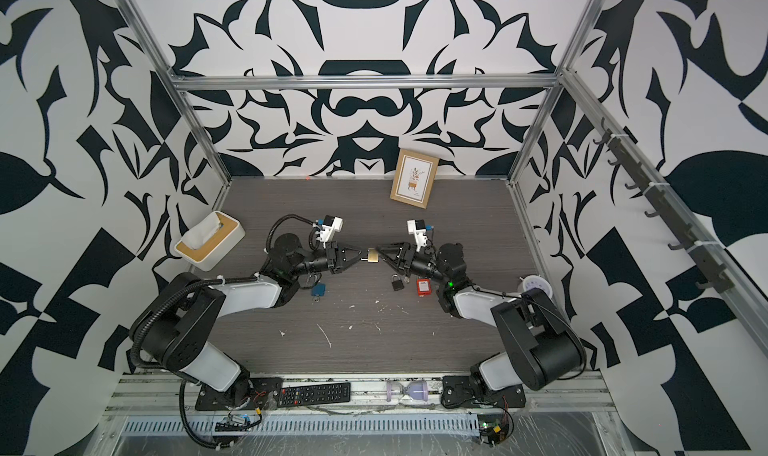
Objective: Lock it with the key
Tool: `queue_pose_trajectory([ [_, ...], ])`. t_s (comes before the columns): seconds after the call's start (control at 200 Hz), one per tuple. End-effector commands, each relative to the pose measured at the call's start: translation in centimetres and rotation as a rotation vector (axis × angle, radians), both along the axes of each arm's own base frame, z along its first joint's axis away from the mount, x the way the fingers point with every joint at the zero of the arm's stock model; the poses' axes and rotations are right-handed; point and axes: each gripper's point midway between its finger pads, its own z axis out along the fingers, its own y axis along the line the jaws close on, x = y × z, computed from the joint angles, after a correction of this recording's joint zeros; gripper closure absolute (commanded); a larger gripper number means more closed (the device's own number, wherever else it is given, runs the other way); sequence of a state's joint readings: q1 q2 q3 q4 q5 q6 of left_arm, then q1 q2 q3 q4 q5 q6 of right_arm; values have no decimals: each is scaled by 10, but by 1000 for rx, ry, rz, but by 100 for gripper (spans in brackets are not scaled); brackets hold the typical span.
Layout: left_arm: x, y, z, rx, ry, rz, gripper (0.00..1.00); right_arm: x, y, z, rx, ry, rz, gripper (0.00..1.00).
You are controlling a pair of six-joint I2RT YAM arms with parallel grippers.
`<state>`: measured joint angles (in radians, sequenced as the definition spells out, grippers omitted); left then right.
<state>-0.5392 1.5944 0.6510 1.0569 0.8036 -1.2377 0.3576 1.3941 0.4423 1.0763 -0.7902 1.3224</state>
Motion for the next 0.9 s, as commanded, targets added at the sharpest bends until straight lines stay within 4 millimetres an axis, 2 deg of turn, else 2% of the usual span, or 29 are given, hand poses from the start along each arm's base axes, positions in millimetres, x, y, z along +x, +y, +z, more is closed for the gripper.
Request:
queue_pose_trajectory([
  [0.0, -4, 1, 17, 20, -73, -76, 100, 5, -33, -10, -50, 88, -136, 46],
  [0.07, -7, 0, 18, 42, -83, -100, 100, 0, -46, -18, -107, 128, -181, 46],
  [0.13, -9, -1, 19, 49, -95, -115, 100, -7, -50, -14, -133, 119, -189, 47],
  [0.315, -17, -2, 23, 35, -97, -180, 100, -27, -46, 24, -153, -74, -118, 59],
  [0.49, -25, -3, 31, -16, -95, -241, 100, -31, -38, 39, -129, -147, -53, 71],
  [0.775, -27, -5, 30, -71, -67, -278, 100, -38, -29, 58, -42, -201, 17, 71],
  [0.895, -25, -7, 27, -72, -57, -278, 100, -42, -23, 58, -51, -201, 43, 72],
])
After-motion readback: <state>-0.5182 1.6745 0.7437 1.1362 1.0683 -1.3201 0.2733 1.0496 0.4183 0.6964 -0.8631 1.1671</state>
